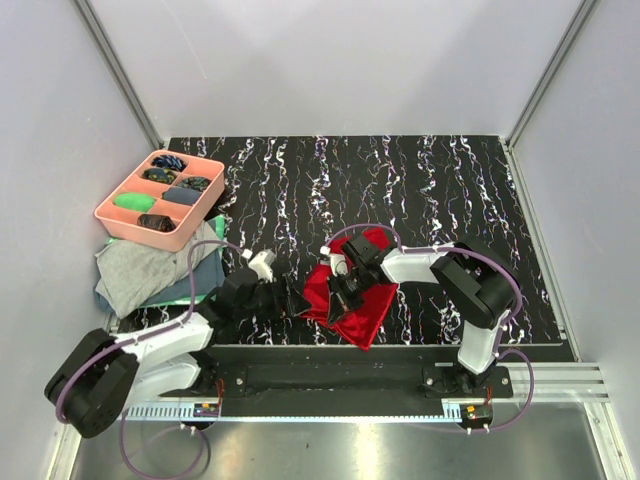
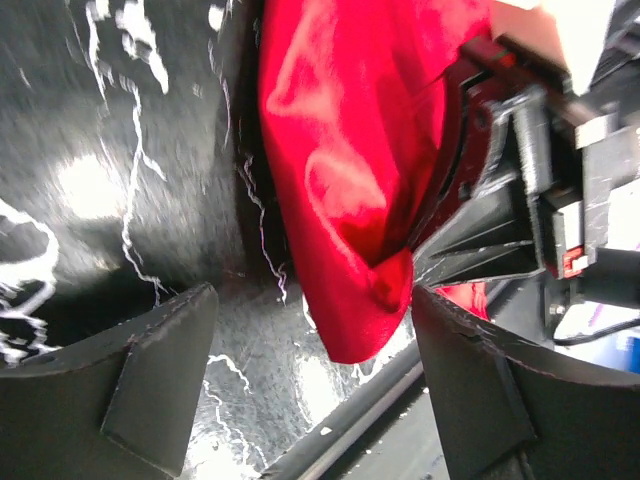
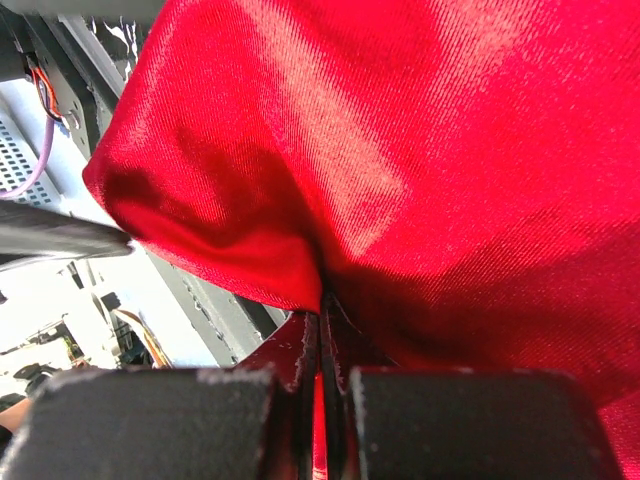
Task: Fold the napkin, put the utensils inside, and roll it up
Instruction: Roll the napkin with the utensil
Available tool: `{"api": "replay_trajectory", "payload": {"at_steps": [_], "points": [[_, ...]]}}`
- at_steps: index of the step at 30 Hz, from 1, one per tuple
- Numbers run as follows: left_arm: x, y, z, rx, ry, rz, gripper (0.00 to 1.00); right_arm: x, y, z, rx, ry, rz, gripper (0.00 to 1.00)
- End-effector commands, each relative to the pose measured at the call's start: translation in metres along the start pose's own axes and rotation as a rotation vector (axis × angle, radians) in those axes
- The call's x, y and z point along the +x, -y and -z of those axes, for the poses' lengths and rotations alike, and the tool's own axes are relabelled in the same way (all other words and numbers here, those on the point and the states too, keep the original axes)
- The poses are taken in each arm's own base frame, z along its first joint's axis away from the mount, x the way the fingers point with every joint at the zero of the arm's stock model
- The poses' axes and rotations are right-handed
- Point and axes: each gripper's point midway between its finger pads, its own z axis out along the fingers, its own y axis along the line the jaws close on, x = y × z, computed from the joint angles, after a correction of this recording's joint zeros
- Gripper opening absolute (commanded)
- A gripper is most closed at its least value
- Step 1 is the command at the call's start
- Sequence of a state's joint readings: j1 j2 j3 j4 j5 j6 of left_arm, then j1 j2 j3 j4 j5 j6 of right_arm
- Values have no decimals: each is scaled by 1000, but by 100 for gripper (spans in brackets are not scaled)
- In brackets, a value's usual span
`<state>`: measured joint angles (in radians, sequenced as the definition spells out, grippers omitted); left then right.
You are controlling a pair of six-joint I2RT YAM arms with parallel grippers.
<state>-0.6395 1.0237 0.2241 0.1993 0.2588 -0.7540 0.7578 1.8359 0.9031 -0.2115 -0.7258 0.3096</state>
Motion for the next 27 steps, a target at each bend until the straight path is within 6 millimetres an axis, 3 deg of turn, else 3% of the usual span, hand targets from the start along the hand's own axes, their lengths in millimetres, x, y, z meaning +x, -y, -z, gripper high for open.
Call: {"api": "replay_trajectory", "payload": {"at_steps": [1,6,13,18,21,24,25,27], "points": [[2,20,-6,122,6,118,78,-2,9,-4,19,0,23,0],[9,19,-14,117,-38,142,68,-4,13,-2,48,13,32,0],[12,18,-21,98,-65,189,38,-10,15,5,105,49,49,0],[13,14,-24,73,-74,225,20,-25,3,21,124,111,81,0],[13,15,-26,70,-81,247,10,-30,-3,28,163,148,106,7],[13,17,-27,70,-93,271,0,-32,-14,32,200,183,151,22],[12,19,-27,73,-93,275,0,-34,-20,36,206,205,166,34],[12,19,-27,70,-95,290,0,-33,-27,34,248,223,208,47]]}}
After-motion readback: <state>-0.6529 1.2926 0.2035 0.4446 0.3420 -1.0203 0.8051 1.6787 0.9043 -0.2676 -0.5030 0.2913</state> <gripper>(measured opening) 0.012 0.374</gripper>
